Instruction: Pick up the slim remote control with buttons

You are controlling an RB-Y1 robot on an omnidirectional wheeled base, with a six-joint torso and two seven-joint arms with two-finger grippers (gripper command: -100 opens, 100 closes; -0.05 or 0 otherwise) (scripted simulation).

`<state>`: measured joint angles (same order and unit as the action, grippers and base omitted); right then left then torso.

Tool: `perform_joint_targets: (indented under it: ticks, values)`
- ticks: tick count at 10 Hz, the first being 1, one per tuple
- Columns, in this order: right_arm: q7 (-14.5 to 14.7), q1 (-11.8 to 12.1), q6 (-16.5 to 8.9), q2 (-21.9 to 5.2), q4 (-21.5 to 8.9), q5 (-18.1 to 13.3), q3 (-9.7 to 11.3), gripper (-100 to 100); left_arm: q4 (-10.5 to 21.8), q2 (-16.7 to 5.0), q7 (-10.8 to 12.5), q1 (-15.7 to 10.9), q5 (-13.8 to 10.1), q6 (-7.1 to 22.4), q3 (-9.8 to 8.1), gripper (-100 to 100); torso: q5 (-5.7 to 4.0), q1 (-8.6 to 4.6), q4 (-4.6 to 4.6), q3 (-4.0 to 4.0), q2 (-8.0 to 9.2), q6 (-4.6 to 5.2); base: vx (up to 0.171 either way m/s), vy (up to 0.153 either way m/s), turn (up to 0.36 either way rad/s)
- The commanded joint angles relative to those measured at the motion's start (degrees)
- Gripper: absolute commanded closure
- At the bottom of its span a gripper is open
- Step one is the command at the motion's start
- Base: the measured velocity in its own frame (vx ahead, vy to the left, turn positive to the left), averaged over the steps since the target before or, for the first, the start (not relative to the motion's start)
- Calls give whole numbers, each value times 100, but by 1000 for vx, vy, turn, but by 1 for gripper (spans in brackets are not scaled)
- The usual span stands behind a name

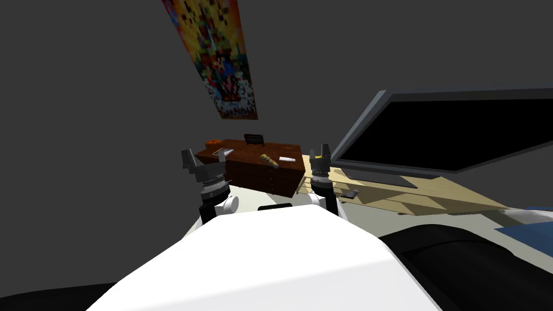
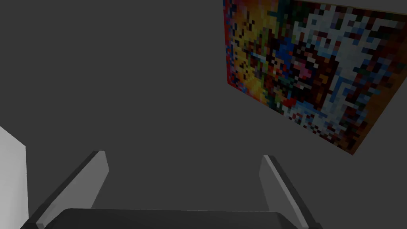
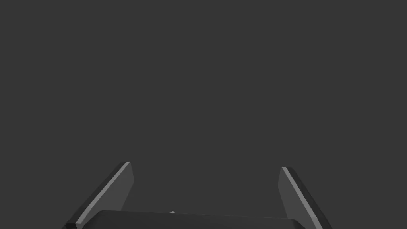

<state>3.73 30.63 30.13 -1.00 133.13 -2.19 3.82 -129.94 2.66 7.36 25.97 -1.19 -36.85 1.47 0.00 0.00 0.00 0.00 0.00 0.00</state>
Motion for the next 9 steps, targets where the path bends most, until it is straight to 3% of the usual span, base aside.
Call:
perform_joint_targets:
  ticks: [1, 4, 8, 9]
  values:
    - [11, 15, 27, -165, -50, -32, 50, -100, 0, 0, 0, 0, 0, 0, 0, 0, 0, 0, 0, 0, 0, 0, -4, 22, 18]
    - [56, 61, 127, -611, -257, -158, 227, -100, 0, 1, 0, 0, 0, 0, 1, 0, 5, 23, 1, 2, 4, -1, -12, 71, 33]
    - [155, 141, 347, -1385, -712, -446, 591, -100, 0, 1, 0, 0, 0, 0, 1, 0, 13, 56, 1, 2, 4, -1, -12, 140, 61]
    - [155, 141, 347, -1447, -712, -446, 591, -100, 0, 1, 0, -1, 0, 0, 1, 0, 13, 59, 2, 5, 9, -1, -20, 101, 12]
